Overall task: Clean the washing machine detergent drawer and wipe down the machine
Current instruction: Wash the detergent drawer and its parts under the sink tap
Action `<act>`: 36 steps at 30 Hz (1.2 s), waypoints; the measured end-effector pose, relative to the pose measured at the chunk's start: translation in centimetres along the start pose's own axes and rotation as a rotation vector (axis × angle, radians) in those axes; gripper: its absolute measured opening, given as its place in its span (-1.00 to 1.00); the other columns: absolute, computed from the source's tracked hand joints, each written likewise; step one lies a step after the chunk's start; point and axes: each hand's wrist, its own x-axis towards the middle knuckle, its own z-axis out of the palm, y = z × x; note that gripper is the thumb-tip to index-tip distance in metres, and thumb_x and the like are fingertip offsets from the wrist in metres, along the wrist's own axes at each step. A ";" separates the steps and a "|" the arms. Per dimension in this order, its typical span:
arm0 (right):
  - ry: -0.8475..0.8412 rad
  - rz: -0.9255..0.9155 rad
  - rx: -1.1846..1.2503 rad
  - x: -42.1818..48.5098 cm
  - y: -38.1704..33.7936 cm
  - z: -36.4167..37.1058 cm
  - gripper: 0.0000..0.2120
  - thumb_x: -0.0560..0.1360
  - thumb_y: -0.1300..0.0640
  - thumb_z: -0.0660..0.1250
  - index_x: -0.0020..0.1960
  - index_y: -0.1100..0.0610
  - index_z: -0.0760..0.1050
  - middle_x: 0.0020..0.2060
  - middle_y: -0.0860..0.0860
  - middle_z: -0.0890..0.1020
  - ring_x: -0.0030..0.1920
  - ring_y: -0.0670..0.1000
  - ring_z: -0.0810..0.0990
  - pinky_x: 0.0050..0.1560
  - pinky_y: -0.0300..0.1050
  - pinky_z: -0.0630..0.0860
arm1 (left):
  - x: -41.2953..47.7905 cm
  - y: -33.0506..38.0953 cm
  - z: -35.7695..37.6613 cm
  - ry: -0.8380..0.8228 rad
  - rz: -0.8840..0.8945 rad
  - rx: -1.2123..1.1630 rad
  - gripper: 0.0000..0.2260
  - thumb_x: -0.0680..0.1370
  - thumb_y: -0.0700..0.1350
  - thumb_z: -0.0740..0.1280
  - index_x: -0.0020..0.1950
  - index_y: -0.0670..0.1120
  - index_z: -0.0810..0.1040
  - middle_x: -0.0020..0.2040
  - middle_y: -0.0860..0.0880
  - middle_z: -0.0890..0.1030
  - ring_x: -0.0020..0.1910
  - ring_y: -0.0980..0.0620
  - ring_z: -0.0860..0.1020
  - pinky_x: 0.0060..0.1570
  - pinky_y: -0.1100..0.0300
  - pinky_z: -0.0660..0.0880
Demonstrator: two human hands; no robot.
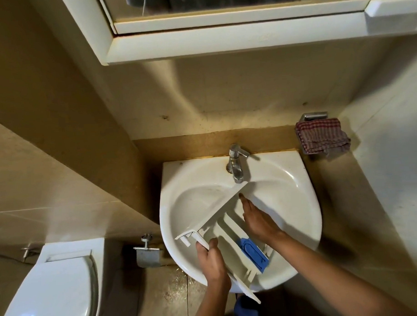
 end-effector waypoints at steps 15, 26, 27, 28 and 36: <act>0.205 0.024 0.108 4.0 -0.1 -3.3 -0.70 0.45 0.01 0.44 0.15 0.06 0.57 0.00 0.01 0.69 0.03 0.04 0.65 -0.03 -0.07 0.56 | -0.4 -0.2 1.6 -0.084 -0.191 -0.477 -0.69 0.60 -0.30 0.15 0.33 -0.11 0.41 0.07 -0.18 0.60 -0.10 -0.10 0.57 -0.18 0.09 0.55; 0.300 0.015 -0.192 5.2 0.0 -2.4 -0.86 0.50 0.08 0.37 -0.14 0.14 0.62 -0.25 0.10 0.68 -0.19 0.18 0.65 -0.13 -0.07 0.48 | -1.1 -1.8 3.3 -0.294 -0.389 -0.583 -0.60 0.56 -0.05 0.30 0.40 -0.06 0.41 0.20 -0.18 0.61 0.13 -0.20 0.59 -0.01 -0.07 0.56; 0.279 -0.014 -0.207 5.7 -0.8 -2.5 -0.90 0.49 0.17 0.33 -0.08 0.10 0.63 -0.19 0.08 0.69 -0.12 0.17 0.65 -0.04 -0.06 0.48 | -1.0 -1.7 3.1 -0.321 -0.423 -0.558 -0.62 0.56 -0.04 0.30 0.36 -0.09 0.46 0.12 -0.17 0.64 0.08 -0.18 0.60 -0.02 -0.06 0.54; 0.250 -0.026 -0.215 6.0 -1.4 -2.7 -0.81 0.49 0.23 0.29 0.01 0.05 0.62 -0.11 0.07 0.69 -0.03 0.16 0.63 0.04 -0.06 0.46 | -0.9 -1.8 3.1 -0.333 -0.448 -0.549 -0.64 0.55 -0.04 0.31 0.32 -0.12 0.50 0.08 -0.15 0.65 0.05 -0.16 0.60 -0.02 -0.07 0.53; -0.185 -0.298 -0.216 4.2 -1.5 -1.6 -0.37 0.56 -0.23 -0.28 0.57 0.01 -0.06 0.54 -0.08 -0.06 0.51 -0.12 -0.17 0.52 -0.03 -0.15 | -0.6 -2.1 3.4 -0.273 -0.391 -0.570 -0.56 0.48 -0.22 0.41 0.36 -0.13 0.46 0.22 -0.14 0.60 0.24 -0.12 0.53 0.05 -0.10 0.54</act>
